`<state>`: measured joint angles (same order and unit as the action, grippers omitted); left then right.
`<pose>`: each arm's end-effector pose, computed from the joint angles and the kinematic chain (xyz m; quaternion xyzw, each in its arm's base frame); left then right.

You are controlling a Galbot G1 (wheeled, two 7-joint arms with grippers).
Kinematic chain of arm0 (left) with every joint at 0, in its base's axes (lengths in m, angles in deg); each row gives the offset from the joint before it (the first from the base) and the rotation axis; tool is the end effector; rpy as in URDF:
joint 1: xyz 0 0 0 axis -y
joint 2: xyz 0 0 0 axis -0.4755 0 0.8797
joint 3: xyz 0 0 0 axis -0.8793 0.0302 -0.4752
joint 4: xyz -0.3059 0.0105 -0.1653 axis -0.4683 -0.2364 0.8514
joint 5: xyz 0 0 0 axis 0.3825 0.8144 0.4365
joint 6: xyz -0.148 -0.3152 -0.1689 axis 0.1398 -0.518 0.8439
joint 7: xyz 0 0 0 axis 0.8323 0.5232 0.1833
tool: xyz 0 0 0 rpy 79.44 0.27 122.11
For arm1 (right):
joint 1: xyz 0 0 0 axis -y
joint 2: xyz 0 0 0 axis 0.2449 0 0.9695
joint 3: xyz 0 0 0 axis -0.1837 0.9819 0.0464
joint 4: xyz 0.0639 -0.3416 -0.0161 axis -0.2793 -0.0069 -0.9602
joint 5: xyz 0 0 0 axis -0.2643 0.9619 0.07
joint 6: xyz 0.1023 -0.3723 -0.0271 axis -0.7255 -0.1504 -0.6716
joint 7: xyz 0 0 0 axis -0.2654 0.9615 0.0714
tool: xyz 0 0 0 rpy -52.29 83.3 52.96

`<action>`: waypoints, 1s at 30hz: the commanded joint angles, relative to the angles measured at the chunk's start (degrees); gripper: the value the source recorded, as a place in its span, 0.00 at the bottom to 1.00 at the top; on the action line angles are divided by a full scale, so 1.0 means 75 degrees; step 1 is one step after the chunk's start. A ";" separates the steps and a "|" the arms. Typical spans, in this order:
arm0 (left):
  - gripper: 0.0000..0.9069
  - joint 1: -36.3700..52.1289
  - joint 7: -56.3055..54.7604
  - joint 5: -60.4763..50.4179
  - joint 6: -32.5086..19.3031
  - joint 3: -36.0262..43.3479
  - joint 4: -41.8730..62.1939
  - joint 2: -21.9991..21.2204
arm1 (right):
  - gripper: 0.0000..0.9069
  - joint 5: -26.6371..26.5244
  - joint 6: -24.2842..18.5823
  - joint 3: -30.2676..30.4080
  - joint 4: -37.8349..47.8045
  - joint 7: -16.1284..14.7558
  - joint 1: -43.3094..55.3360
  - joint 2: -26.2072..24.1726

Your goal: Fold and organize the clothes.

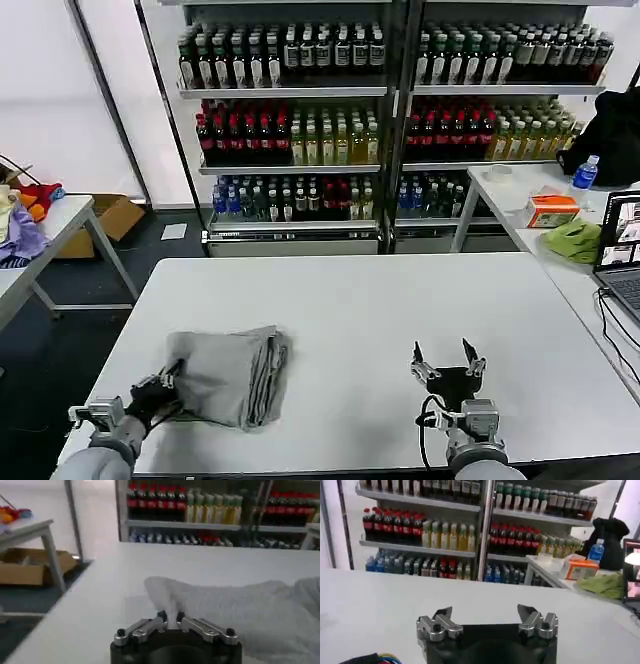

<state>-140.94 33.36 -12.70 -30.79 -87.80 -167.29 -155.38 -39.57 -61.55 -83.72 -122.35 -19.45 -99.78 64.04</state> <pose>0.2636 0.1547 -0.3028 0.0035 -0.9748 0.0192 0.2221 0.2292 0.0138 -0.2343 -0.0222 -0.9878 0.0648 0.1395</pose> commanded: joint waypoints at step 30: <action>0.00 -0.0285 -0.0899 -0.3578 0.0139 0.5198 -0.2089 -0.1338 | 1.00 0.0414 -0.0102 -0.0482 -0.0467 -0.0001 -0.0886 0.0390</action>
<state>-146.37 30.60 -27.80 -31.65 -82.97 -183.35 -154.97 -37.91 -62.47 -86.08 -124.45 -19.37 -103.22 66.08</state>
